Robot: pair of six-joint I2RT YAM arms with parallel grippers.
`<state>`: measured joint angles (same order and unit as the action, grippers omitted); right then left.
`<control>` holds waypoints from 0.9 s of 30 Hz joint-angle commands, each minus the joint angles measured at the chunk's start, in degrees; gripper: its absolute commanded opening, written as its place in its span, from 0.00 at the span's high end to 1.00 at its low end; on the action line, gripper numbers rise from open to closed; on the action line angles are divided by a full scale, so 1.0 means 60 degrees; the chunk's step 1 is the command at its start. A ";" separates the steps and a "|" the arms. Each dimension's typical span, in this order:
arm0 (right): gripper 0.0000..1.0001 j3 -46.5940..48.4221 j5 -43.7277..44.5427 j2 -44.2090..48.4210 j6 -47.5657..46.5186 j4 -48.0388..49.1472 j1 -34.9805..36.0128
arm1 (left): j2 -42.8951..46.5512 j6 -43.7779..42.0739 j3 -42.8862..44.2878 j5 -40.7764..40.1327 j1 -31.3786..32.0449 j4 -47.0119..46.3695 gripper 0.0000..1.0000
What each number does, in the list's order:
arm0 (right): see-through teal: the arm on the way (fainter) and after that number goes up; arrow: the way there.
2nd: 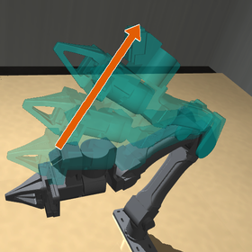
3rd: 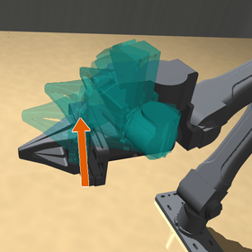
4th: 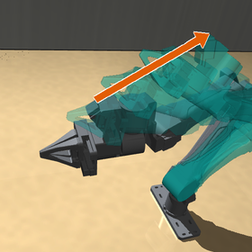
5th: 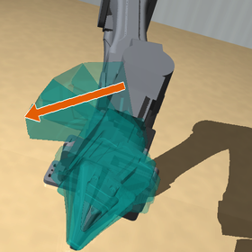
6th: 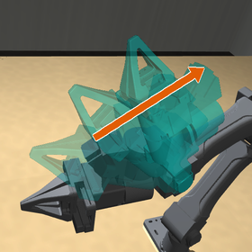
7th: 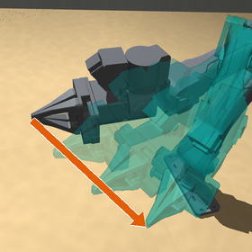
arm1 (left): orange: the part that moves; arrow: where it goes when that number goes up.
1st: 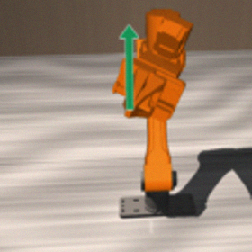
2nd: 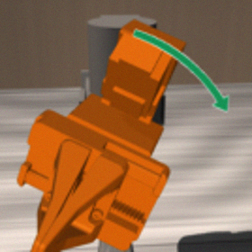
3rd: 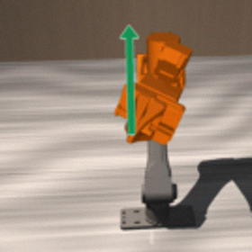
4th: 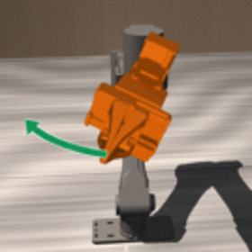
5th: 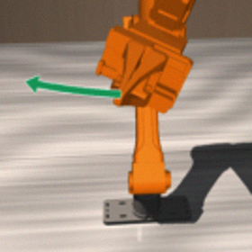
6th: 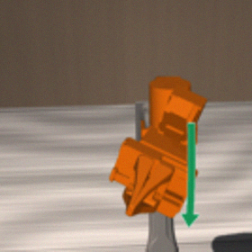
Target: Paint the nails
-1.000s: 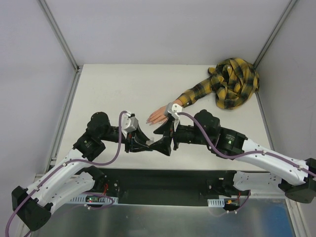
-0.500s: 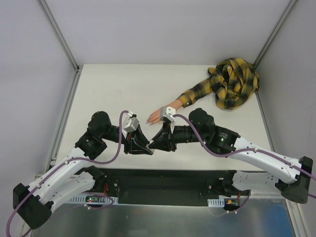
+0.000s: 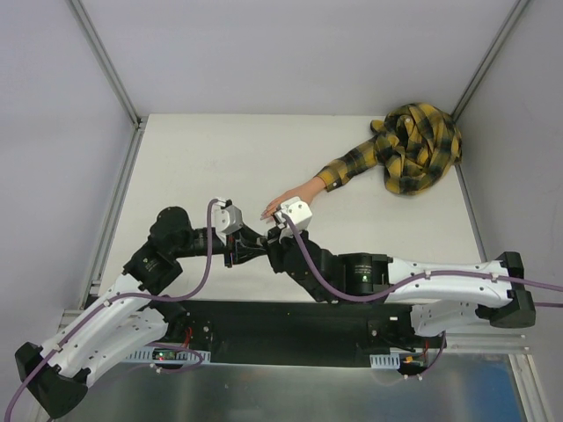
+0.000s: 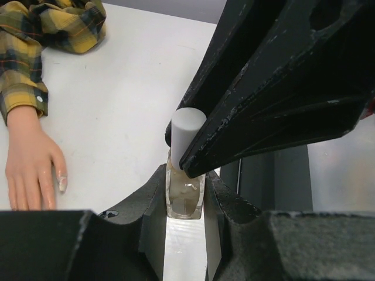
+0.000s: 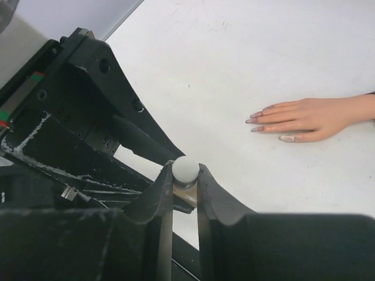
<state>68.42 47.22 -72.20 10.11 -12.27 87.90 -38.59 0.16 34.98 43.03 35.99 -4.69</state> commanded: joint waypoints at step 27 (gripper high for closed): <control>0.65 -0.1663 -1.1342 0.1986 -0.2359 0.2001 -0.4190 | -0.1332 0.1789 0.0000 0.4533 -0.0241 -0.2515 1.00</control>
<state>58.59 -15.88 -60.25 -4.32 -5.76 63.00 -46.50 9.74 34.76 65.89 34.46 -14.74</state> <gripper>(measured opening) 0.433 0.236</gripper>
